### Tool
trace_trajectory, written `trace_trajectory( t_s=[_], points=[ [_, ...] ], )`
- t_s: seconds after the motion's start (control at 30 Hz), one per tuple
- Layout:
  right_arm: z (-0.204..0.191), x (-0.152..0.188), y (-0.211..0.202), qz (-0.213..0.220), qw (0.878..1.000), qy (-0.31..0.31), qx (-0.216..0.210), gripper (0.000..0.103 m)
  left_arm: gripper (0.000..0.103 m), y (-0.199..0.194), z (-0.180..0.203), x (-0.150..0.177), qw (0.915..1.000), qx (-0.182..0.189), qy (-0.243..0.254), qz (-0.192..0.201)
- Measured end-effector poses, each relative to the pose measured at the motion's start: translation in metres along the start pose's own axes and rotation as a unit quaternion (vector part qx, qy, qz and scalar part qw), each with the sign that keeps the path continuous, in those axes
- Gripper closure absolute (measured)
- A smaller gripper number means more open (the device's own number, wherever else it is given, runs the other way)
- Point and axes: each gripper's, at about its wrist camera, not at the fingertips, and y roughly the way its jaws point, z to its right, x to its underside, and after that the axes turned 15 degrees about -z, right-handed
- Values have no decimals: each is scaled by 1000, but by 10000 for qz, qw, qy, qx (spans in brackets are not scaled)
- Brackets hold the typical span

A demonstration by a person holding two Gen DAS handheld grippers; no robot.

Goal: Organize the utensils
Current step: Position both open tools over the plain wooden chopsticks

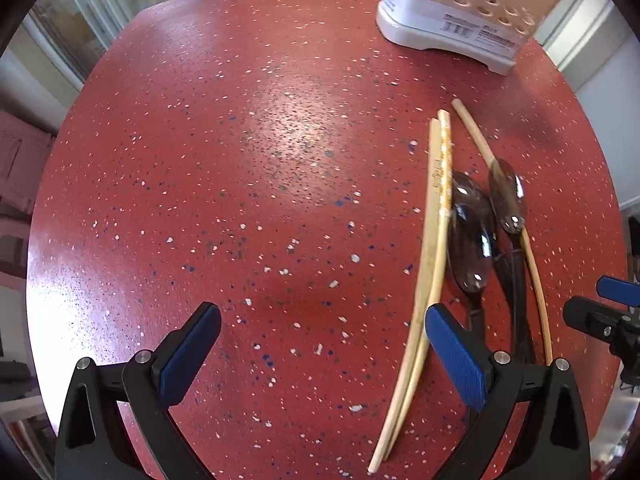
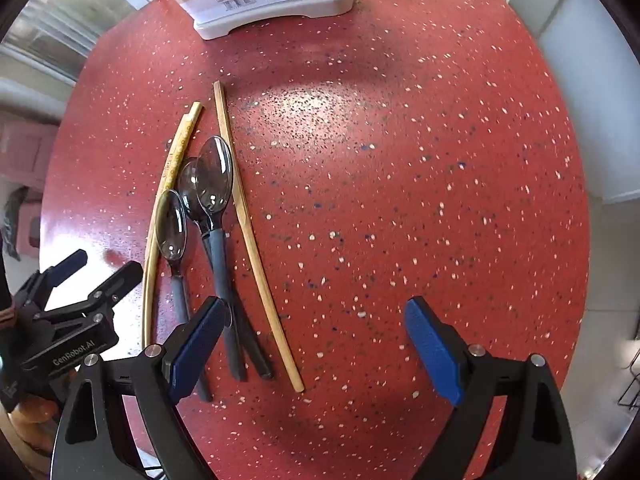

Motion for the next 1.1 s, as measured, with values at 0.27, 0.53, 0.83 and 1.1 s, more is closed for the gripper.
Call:
trace_trajectory(
  t_s=[0.27, 0.53, 0.83, 1.1],
  points=[
    [-31, -32, 13, -41, 9983, -220, 538, 10, 0, 10, -4, -2, 9999, 83, 137, -23],
    [-52, -54, 32, -119, 9949, -317, 948, 10, 0, 19, -8, -6, 9998, 178, 37, -26],
    [-58, -82, 31, 3, 9938, -253, 1083, 10, 0, 19, -5, -28, 9997, 143, 168, 64],
    [-42, -90, 31, -38, 9958, -74, 917, 10, 0, 14, -6, -50, 9994, 310, 167, 16]
  ],
)
